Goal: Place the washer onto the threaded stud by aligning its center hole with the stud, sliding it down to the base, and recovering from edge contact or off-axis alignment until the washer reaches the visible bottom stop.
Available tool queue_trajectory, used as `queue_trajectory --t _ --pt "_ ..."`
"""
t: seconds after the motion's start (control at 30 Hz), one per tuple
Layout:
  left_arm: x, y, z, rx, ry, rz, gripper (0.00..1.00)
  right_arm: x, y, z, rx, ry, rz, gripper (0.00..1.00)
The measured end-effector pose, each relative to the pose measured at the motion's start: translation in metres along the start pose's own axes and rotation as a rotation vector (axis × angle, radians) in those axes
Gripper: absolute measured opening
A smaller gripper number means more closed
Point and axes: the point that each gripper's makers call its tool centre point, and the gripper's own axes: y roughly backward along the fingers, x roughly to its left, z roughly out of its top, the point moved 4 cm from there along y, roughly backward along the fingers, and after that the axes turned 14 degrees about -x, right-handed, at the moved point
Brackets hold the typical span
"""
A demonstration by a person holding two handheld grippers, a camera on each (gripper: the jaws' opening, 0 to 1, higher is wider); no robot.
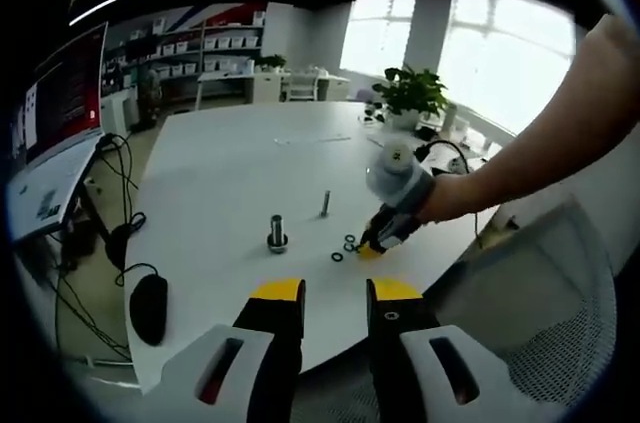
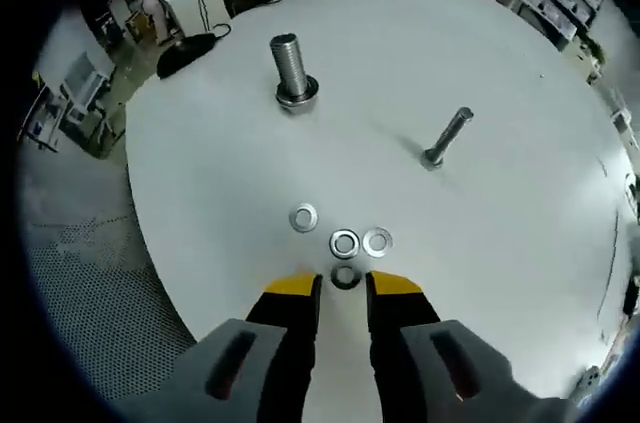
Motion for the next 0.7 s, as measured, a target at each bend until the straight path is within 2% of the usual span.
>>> queue_trajectory --t 0.1,0.13,0.2,0.27,0.43,0.5,0.57,0.7 --pt "-0.0028 0.0001 0.0002 0.005 -0.009 -0.01 0.22 -0.0052 -0.0034 0.0022 0.036 0.0 0.028 0.21" --pt "-0.0025 0.0002 -0.0002 0.008 -0.01 -0.009 0.22 -0.0064 -0.0028 0.0016 0.07 0.038 0.043 0.2" --pt "-0.0014 -0.0001 -0.0023 0.015 -0.009 -0.007 0.22 -0.0078 -0.0076 0.0046 0.089 0.114 0.078 0.2" --pt "-0.0002 0.0 -0.003 0.018 -0.009 -0.004 0.22 -0.0066 -0.0074 0.0073 0.107 0.141 0.093 0.2" --pt "-0.0016 0.0006 -0.0031 0.027 -0.012 -0.008 0.22 -0.0035 -0.005 0.0065 0.096 0.172 0.113 0.19" --pt "-0.0012 0.0009 -0.003 0.027 -0.011 -0.006 0.22 -0.0038 -0.0076 0.0059 0.087 0.203 0.126 0.15" --pt "-0.0005 0.0006 -0.0034 0.025 -0.007 -0.003 0.21 -0.0015 -0.0072 0.0053 0.092 0.243 0.132 0.16" --pt "-0.0003 0.0 -0.003 0.029 -0.009 -0.001 0.21 0.0004 -0.0065 0.0058 0.113 0.265 0.152 0.16"
